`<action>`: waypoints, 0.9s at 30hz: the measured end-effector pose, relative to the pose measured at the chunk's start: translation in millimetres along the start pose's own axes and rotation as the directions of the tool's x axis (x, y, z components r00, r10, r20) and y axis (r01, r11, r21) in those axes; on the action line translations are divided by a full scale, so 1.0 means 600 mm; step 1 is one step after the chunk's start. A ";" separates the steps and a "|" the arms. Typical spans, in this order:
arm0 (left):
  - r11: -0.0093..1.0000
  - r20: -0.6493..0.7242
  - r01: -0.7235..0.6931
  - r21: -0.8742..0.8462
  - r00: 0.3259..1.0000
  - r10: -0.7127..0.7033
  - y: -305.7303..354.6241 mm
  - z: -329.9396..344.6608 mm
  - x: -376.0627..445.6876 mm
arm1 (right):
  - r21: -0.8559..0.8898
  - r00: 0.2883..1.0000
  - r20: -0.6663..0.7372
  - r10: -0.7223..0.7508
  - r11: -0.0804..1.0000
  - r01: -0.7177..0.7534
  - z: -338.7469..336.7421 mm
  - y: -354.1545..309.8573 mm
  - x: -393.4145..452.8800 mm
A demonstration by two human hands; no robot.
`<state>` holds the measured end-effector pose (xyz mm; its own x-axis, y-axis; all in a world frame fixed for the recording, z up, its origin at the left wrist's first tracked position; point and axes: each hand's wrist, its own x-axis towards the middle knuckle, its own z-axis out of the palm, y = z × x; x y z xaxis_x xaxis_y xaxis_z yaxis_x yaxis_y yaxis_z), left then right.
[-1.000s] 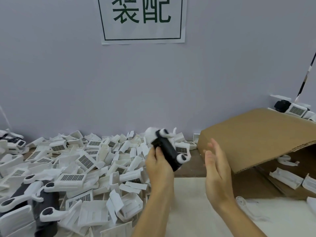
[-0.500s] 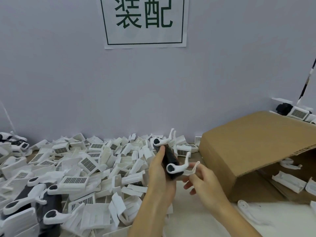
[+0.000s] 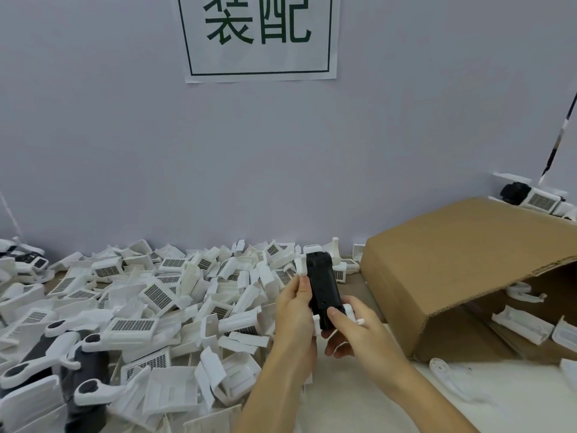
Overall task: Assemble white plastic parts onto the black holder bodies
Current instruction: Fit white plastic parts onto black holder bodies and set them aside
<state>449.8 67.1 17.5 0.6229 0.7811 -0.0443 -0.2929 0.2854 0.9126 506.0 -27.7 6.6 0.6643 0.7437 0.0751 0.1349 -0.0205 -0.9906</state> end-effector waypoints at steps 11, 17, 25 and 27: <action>1.000 0.006 0.012 -0.026 1.000 -0.012 -0.009 -0.002 0.007 | -0.075 0.998 0.057 -0.001 0.997 0.005 -0.005 0.013 0.004; 0.999 -0.012 0.015 -0.031 1.000 -0.015 -0.011 -0.004 0.009 | -0.075 0.997 0.077 -0.006 0.997 0.012 -0.005 0.015 0.003; 1.000 0.013 0.011 -0.022 1.000 -0.011 -0.008 -0.003 0.004 | -0.086 0.998 0.059 0.013 0.996 -0.007 -0.001 0.014 0.002; 1.000 0.015 -0.005 -0.010 1.000 0.005 -0.008 -0.003 0.004 | -0.087 0.998 0.060 0.022 0.996 -0.017 -0.001 0.013 0.002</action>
<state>451.4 68.6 12.3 0.6322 0.7741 -0.0336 -0.3034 0.2873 0.9085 508.0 -27.3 -0.8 0.6219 0.7818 0.0460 0.1870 -0.0912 -0.9781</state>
